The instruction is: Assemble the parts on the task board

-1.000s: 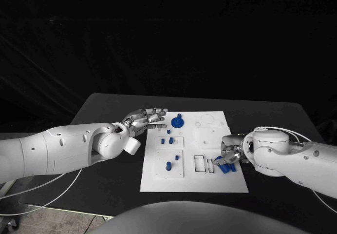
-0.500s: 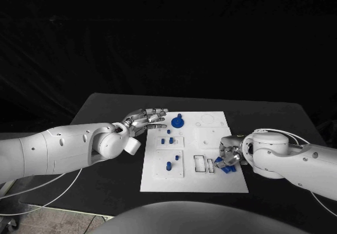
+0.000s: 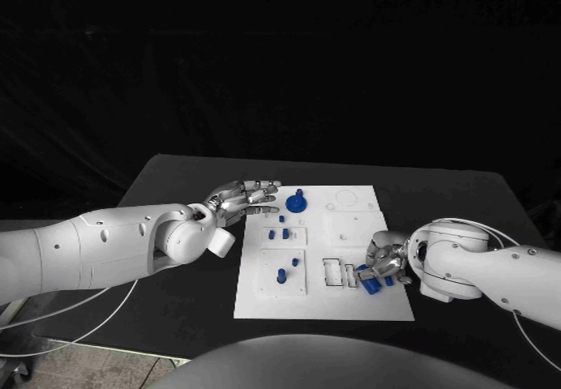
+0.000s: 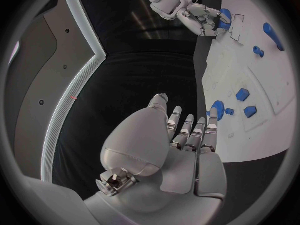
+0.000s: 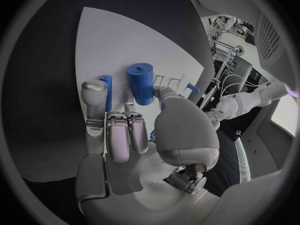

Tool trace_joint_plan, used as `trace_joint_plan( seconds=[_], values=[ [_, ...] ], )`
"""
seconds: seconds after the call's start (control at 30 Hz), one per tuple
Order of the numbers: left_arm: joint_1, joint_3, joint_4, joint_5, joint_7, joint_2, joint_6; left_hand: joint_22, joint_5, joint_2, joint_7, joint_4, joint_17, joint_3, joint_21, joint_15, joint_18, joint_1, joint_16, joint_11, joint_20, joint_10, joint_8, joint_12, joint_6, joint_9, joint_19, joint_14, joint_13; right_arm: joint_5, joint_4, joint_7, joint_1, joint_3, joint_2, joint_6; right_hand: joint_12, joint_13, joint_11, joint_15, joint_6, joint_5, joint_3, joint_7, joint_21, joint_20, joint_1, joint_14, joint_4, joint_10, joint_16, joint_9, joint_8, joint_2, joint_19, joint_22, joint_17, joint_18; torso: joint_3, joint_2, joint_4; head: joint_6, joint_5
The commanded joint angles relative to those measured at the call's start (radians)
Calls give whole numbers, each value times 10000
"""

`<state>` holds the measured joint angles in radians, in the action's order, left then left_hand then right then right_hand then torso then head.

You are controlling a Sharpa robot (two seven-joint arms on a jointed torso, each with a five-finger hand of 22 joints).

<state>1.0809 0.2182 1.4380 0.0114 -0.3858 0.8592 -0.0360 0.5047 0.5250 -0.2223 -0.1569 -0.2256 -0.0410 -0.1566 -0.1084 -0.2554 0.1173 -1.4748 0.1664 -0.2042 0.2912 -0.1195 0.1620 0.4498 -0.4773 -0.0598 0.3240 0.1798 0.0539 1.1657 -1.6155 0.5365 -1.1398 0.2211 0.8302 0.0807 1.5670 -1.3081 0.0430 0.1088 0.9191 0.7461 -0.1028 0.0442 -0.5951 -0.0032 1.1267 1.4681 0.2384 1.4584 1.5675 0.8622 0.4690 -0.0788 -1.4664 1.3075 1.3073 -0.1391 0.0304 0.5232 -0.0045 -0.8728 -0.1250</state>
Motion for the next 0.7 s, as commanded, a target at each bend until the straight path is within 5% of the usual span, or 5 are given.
trace_joint_plan(
  seconds=[0.03, 0.7],
  values=[
    [-11, -7, 9, -48, -125, -24, 187, 9, 60, 6, -37, 54, -12, 32, -66, 18, -140, -109, 64, -20, 12, -77, 39, 53, -46, -11, 67, 52, 9, -1194, -32, 190, -10, 3, 14, -471, 38, -2627, 20, -57, -122, 345, -2263, -204, -72, 85, 85, 1027, -2213, 1124, 33, 668, 142, 179, -155, 861, 2635, 55, -1, -1, 2, 2, 4],
    [-18, -6, 10, -48, -47, -32, 189, -5, 76, -7, -32, 68, -11, 51, -69, 18, -143, -120, 77, -35, 11, -111, 50, 87, -69, -13, 72, 60, 12, -2074, -354, 164, -425, -3, 170, -898, 38, -2627, 18, -53, -187, 373, -2407, -188, -180, 81, 55, 1027, -2231, 1124, 33, 656, 115, 254, -173, 879, 2635, 66, -6, 1, 17, 2, -16]
  ],
)
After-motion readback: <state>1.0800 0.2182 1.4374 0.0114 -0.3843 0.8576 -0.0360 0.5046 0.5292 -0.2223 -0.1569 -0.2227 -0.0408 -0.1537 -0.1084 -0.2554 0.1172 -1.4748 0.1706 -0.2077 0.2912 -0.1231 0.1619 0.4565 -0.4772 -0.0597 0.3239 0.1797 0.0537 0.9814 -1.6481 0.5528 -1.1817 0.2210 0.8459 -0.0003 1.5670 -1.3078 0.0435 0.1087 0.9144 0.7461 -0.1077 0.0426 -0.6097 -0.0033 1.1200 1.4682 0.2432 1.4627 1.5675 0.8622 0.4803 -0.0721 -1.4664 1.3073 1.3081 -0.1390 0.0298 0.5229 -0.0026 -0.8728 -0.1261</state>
